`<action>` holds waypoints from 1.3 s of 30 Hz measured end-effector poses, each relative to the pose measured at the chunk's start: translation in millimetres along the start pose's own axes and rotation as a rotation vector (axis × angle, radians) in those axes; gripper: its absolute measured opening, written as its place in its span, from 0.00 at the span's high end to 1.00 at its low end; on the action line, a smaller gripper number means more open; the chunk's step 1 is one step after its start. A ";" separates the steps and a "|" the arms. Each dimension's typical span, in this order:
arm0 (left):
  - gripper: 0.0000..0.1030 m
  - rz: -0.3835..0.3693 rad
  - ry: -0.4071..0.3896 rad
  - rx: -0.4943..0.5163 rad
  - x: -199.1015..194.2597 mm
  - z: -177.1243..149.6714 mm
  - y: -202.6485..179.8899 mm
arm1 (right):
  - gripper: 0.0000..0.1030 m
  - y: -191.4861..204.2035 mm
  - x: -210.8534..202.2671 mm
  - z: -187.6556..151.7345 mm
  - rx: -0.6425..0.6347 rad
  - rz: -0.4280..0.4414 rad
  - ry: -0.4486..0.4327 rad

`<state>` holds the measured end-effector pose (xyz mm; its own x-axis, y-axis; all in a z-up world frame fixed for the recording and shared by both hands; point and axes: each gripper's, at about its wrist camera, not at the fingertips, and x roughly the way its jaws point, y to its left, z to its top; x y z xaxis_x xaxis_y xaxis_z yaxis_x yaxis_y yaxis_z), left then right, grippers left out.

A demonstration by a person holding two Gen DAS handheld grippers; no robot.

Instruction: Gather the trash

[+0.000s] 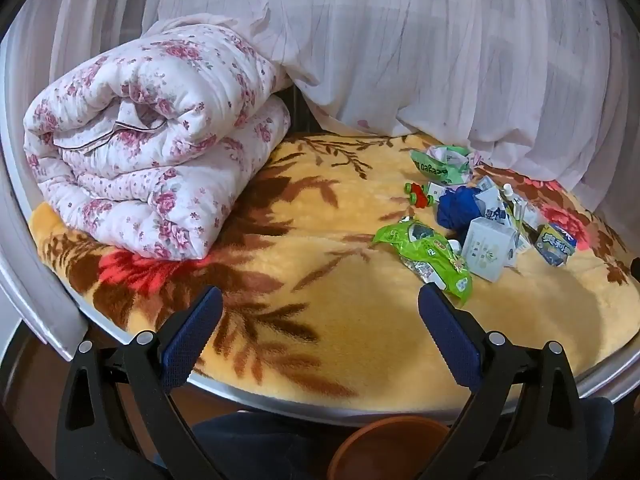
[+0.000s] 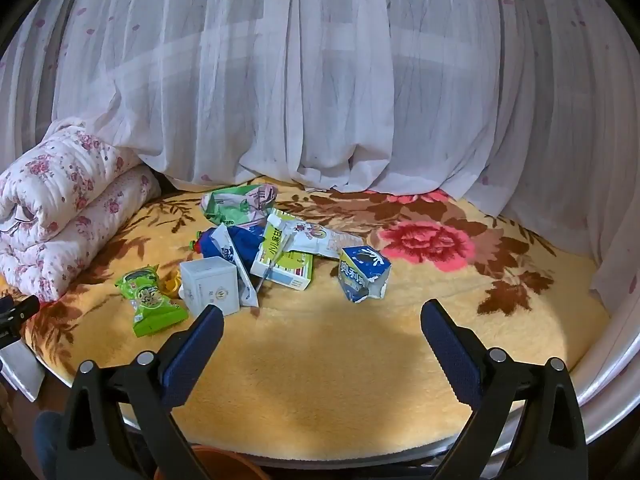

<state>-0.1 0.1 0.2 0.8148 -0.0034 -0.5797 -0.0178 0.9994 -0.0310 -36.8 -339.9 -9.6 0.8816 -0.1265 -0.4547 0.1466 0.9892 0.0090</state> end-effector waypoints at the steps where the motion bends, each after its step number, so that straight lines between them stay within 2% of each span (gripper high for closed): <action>1: 0.07 0.000 -0.001 0.000 -0.1 0.3 0.0 | 0.06 -0.1 0.0 0.1 0.001 0.000 0.002; 39: 0.07 0.005 0.006 0.012 -2.1 -1.8 -12.8 | 0.06 -0.5 -0.5 0.0 0.001 0.000 0.003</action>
<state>-2.5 -12.8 0.3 0.8113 0.0013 -0.5846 -0.0147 0.9997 -0.0181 -37.3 -340.4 -9.3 0.8802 -0.1258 -0.4577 0.1468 0.9891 0.0105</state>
